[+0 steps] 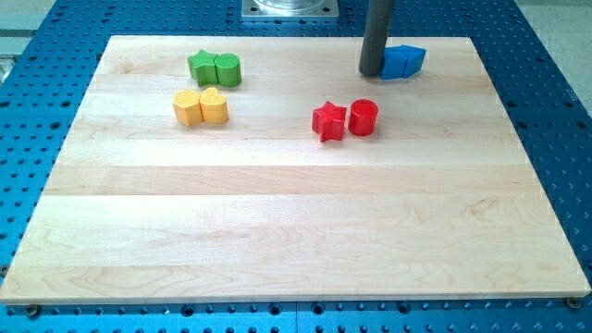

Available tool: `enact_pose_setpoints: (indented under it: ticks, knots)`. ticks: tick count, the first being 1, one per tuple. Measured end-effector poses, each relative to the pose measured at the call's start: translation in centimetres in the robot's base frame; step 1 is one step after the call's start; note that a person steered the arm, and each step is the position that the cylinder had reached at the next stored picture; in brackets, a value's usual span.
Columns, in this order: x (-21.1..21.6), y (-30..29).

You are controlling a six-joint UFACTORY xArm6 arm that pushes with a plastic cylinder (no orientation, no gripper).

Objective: Place your hand below the yellow blocks

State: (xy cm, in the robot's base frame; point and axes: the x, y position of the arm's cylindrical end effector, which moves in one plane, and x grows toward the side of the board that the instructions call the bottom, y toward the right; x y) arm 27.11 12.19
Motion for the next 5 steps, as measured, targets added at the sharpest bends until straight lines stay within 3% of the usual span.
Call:
enact_pose_setpoints:
  ticks: [1, 2, 4, 5]
  knots:
    - [0.9, 0.8]
    - [4.5, -3.2]
    - [12.7, -18.0]
    - [12.9, -28.1]
